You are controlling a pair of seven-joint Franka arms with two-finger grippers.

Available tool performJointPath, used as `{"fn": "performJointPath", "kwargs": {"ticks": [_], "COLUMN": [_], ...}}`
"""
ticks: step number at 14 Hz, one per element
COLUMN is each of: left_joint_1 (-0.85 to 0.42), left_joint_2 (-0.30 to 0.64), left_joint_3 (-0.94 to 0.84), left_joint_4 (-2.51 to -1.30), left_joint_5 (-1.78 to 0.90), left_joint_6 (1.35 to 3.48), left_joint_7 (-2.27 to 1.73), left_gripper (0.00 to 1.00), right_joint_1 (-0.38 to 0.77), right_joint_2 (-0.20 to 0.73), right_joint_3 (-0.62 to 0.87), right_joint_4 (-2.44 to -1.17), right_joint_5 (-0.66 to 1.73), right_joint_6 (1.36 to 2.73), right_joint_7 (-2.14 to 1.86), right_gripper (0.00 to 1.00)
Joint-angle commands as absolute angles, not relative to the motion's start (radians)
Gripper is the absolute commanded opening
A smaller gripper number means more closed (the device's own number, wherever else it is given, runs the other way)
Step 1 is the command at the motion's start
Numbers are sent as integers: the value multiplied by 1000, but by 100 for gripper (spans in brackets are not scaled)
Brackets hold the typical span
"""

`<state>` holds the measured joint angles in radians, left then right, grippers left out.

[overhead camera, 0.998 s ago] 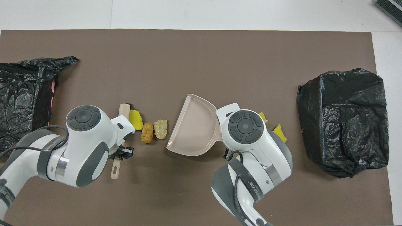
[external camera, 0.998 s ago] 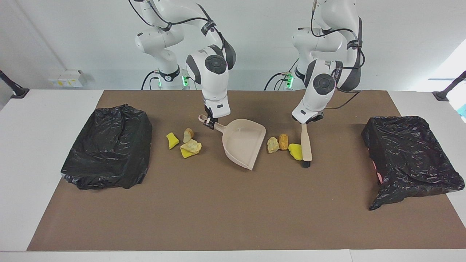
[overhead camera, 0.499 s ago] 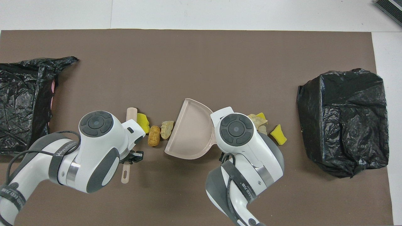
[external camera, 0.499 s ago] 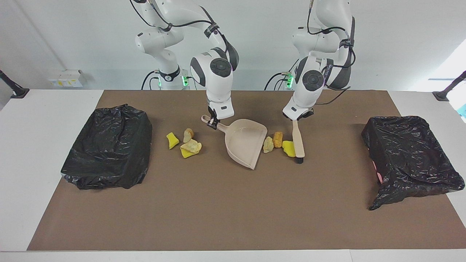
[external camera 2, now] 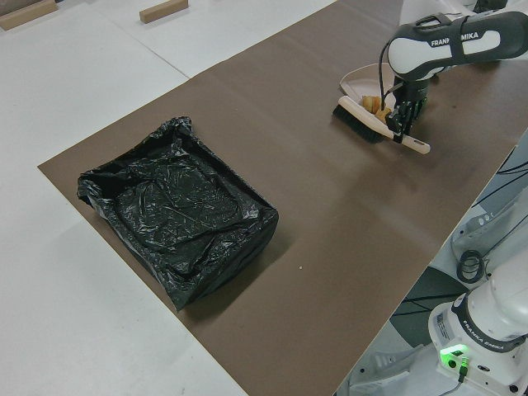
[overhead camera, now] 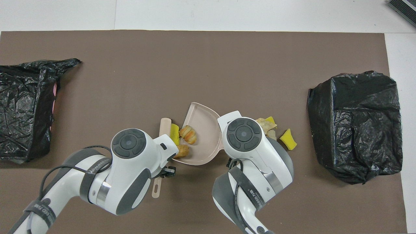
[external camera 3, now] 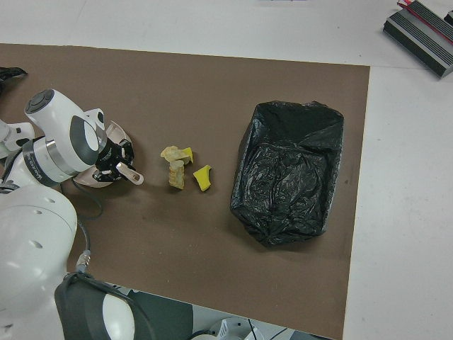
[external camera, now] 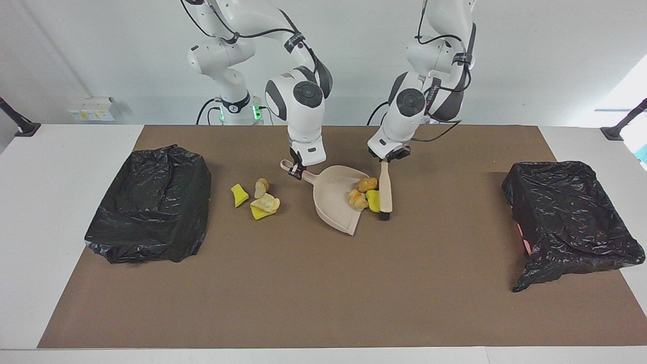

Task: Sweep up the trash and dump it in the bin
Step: 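Sweep the scraps into the dustpan with the brush in the left gripper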

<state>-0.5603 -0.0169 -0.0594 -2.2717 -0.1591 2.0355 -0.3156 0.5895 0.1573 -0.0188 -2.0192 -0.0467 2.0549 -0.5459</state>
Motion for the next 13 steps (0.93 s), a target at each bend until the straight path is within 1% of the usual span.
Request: {"fn": "performJointPath", "kwargs": {"ticks": [1, 3, 5, 9, 13], "left_joint_1": [-665, -675, -655, -520, -447], "left_joint_2": [-40, -41, -37, -14, -14], "left_joint_3": [-44, -41, -32, -31, -31], "left_joint_4": [-2280, -2275, -2275, -2260, -2256], "left_joint_5": [-206, -206, -201, -146, -40], "left_joint_6": [2077, 2079, 2076, 2063, 2030], "left_joint_7": [-308, -310, -316, -333, -454], "left_gripper": [0, 0, 0, 0, 0], "right_joint_1": [588, 588, 588, 588, 551], "right_joint_2": [153, 153, 153, 149, 85], "right_joint_3": [-15, -15, -15, -15, -17], "right_joint_4": [-2025, -2025, -2025, -2022, -2020], "right_joint_5": [-61, -61, -61, -61, -61], "right_joint_6": [2077, 2077, 2077, 2066, 2034], "right_joint_7": [-519, -518, -518, -518, -528], "right_gripper": [0, 0, 0, 0, 0]}}
